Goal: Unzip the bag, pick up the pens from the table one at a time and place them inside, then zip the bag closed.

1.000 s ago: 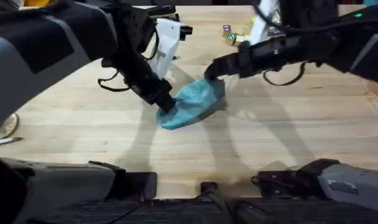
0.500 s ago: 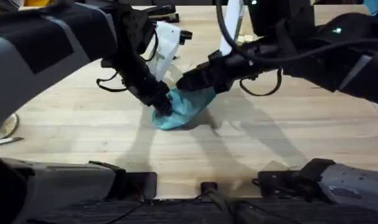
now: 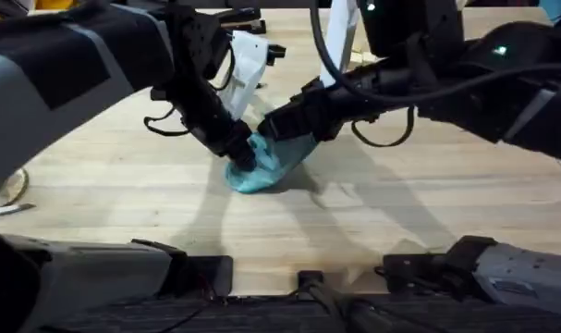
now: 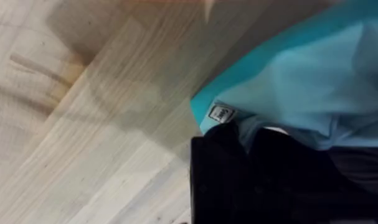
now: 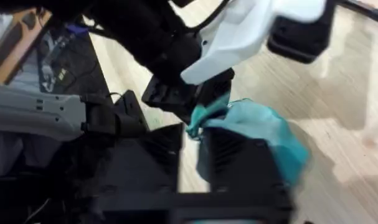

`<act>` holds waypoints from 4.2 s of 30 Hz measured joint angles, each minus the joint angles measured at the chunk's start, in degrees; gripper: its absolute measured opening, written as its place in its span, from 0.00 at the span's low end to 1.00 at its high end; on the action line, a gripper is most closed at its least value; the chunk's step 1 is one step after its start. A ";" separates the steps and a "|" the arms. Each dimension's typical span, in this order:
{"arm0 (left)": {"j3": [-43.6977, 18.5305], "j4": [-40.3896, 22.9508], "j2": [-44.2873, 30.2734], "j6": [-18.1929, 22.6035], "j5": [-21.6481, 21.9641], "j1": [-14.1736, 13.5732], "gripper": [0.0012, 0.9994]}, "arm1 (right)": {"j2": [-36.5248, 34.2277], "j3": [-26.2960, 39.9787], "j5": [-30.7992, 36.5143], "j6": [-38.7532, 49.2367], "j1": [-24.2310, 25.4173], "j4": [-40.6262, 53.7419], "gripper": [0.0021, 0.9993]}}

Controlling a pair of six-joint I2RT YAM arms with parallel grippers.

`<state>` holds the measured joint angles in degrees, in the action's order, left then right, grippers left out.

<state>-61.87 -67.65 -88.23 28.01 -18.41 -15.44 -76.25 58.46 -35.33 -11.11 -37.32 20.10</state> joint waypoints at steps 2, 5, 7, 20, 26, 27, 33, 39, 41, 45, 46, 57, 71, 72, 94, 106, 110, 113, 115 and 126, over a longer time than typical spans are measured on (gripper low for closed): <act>0.00 0.57 -0.02 0.00 -0.17 -0.02 0.04 | 0.00 0.00 -0.34 -0.30 0.00 0.00 0.41; 0.00 1.28 -0.02 -0.03 -0.61 -0.02 0.04 | 0.00 0.02 -0.68 -0.57 0.61 -0.04 0.85; 0.00 1.45 -0.01 -0.18 -1.28 -0.02 0.04 | 0.00 0.02 -0.45 -1.05 1.55 0.55 0.99; -0.02 2.97 0.00 -0.18 -4.72 -0.11 0.04 | 4.94 -0.02 -3.13 -5.22 13.20 9.07 1.00; -0.07 2.92 -0.02 -0.18 -4.83 -0.17 0.04 | 14.18 0.00 -5.09 -5.22 19.61 8.85 1.00; -0.07 2.92 -0.02 -0.16 -4.81 -0.17 0.04 | 15.23 0.00 -5.20 -5.22 20.61 8.87 1.00; -0.07 2.90 0.00 -0.16 -4.85 -0.17 0.04 | 19.13 0.00 -5.22 -5.22 24.24 8.96 1.00; -0.07 2.90 -0.02 -0.18 -4.87 -0.17 0.04 | 20.41 0.00 -5.35 -5.22 24.48 9.65 1.00; -0.07 2.90 -0.01 -0.17 -4.87 -0.17 0.04 | 20.40 0.00 -5.40 -5.36 24.48 10.22 1.00; -0.07 2.90 -0.02 -0.18 -4.87 -0.17 0.04 | 20.41 0.00 -4.09 -7.26 24.48 11.94 1.00; -0.07 2.90 0.00 -0.18 -4.87 -0.17 0.04 | 20.41 0.00 -3.28 -7.88 24.48 12.66 1.00; -0.07 2.88 -0.01 -0.18 -4.90 -0.17 0.04 | 24.68 0.00 4.17 -11.40 24.08 18.15 1.00; -0.07 2.88 -0.02 -0.18 -4.90 -0.17 0.04 | 32.04 0.00 23.96 -16.19 10.69 25.88 1.00; -0.07 2.88 0.00 -0.18 -4.90 -0.17 0.04 | 32.04 0.00 25.85 -17.37 9.31 26.44 1.00; -0.07 2.32 0.00 -0.18 -4.96 -0.17 0.04 | 21.27 0.00 49.05 -47.66 -15.29 29.61 1.00; -0.07 2.25 -0.01 -0.16 -4.98 -0.17 0.04 | 17.27 0.00 49.53 -50.82 -15.50 29.42 1.00; -0.07 2.25 0.00 -0.17 -4.98 -0.17 0.04 | 15.47 0.00 49.68 -50.88 -15.50 29.37 1.00; -0.07 2.25 -0.01 -0.17 -4.98 -0.17 0.04 | 13.12 0.00 49.70 -50.91 -15.50 29.14 1.00; -0.07 2.25 0.00 -0.18 -4.98 -0.17 0.04 | 11.54 0.00 49.70 -51.18 -15.50 28.60 1.00; -0.07 2.25 0.00 -0.18 -4.98 -0.17 0.04 | 5.56 0.00 53.61 -52.22 -15.50 24.32 1.00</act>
<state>-61.93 -65.41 -88.23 27.83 -23.40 -15.62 -70.69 58.46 18.28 -63.34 -52.82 44.42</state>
